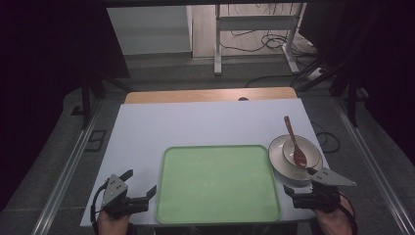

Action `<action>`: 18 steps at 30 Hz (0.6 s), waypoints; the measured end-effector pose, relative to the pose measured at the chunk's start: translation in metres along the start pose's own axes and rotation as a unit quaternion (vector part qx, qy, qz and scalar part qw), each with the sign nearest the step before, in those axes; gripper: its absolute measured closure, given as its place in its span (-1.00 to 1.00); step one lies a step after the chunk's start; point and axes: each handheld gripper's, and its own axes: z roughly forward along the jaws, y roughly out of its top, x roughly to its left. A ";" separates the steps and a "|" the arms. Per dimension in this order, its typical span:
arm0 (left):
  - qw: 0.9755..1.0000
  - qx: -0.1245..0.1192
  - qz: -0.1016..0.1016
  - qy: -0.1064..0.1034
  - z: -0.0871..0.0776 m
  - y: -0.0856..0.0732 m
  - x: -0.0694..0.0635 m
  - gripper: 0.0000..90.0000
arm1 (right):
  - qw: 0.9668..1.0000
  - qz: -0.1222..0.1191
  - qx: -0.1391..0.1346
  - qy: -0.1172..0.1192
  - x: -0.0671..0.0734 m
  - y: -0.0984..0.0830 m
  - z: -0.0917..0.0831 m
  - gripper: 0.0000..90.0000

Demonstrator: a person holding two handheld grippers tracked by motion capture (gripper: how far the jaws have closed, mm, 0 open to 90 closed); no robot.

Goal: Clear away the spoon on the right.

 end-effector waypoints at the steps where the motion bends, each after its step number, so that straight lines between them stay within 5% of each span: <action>1: 1.000 0.000 0.001 0.000 0.000 0.000 0.000 -0.93 | 1.000 0.005 -0.002 0.001 -0.002 0.000 -0.001 -1.00; 5: 1.000 -0.009 -0.007 -0.010 -0.001 0.000 0.001 -0.93 | 1.000 0.011 -0.009 0.000 -0.004 0.000 -0.003 -1.00; 8: 0.999 -0.023 -0.015 -0.039 -0.001 0.000 0.001 -0.94 | 1.000 0.000 -0.006 -0.005 -0.004 0.000 -0.003 -1.00; 18: 0.999 -0.019 -0.005 -0.042 0.000 0.001 -0.001 -0.94 | 1.000 0.026 0.000 0.004 -0.012 -0.003 -0.001 -1.00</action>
